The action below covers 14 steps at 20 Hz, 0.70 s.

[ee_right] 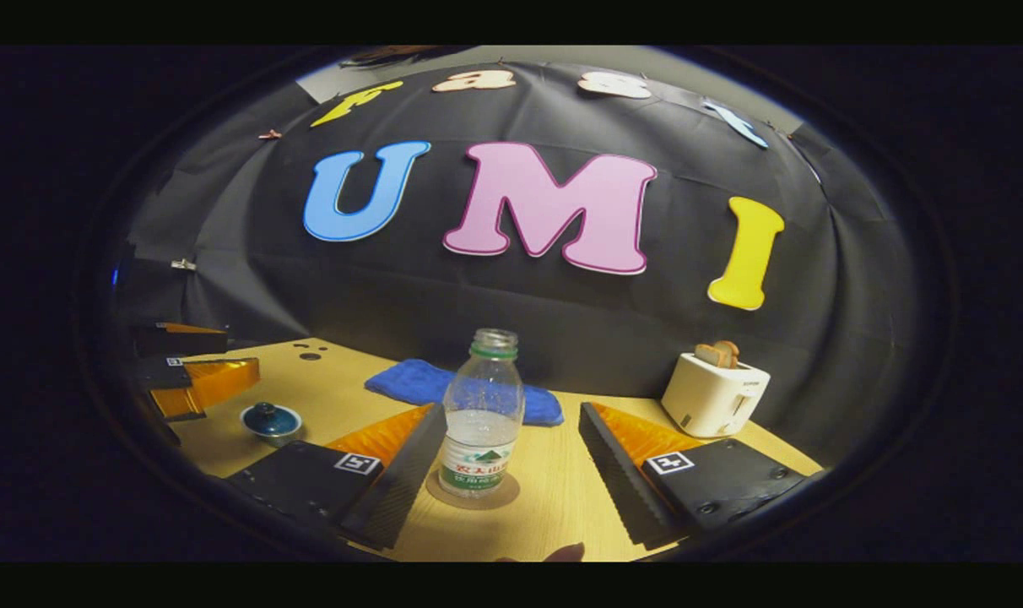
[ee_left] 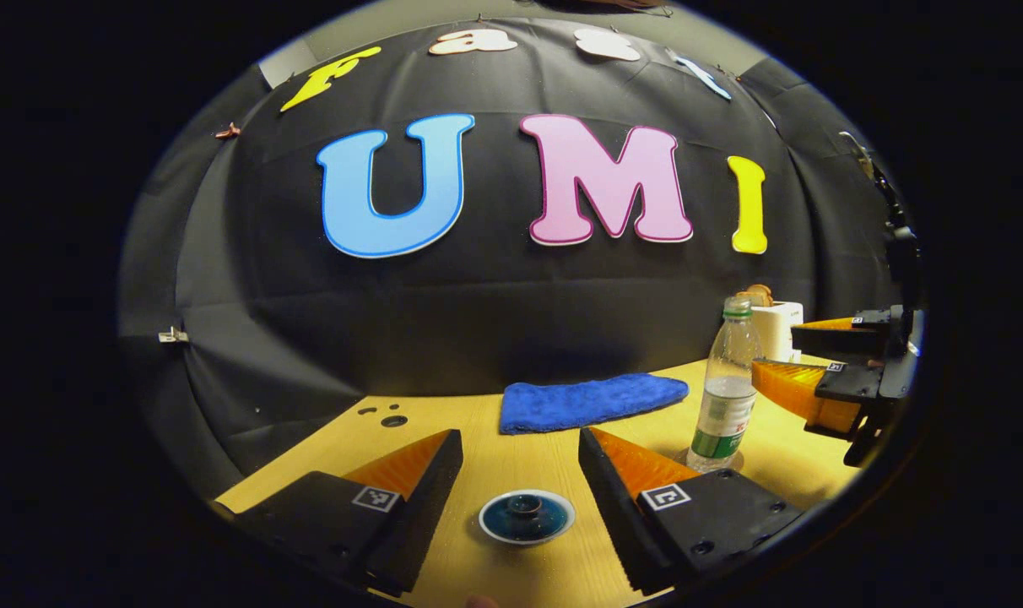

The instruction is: Open the teacup lid with one hand, grasp the water bottle and pour water into the teacup with the other hand; after pouring, place the water bottle on the coaster and then close the teacup lid.

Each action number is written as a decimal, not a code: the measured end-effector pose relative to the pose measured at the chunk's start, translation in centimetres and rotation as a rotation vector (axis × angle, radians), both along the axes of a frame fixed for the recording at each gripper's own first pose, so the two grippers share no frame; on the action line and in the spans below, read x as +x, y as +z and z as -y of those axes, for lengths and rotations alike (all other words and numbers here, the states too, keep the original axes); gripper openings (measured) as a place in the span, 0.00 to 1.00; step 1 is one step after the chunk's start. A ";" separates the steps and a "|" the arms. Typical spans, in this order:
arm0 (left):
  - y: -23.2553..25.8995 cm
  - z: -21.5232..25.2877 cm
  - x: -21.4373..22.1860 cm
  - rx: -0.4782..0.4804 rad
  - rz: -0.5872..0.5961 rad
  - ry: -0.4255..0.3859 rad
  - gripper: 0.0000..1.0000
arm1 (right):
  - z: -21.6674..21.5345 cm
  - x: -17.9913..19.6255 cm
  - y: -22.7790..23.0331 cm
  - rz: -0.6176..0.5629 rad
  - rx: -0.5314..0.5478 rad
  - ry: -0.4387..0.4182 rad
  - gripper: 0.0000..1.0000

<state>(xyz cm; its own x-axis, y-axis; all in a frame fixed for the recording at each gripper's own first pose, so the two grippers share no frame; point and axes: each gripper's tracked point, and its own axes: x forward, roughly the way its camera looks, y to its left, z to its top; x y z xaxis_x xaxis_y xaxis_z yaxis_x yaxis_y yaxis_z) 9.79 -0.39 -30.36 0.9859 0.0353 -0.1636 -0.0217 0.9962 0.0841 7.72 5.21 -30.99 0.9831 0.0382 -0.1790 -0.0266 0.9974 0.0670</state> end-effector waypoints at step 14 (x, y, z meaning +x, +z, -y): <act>-4.9 -0.5 0.9 0.007 -0.076 0.017 0.80 | -1.9 0.8 -2.5 -0.022 0.018 0.044 0.98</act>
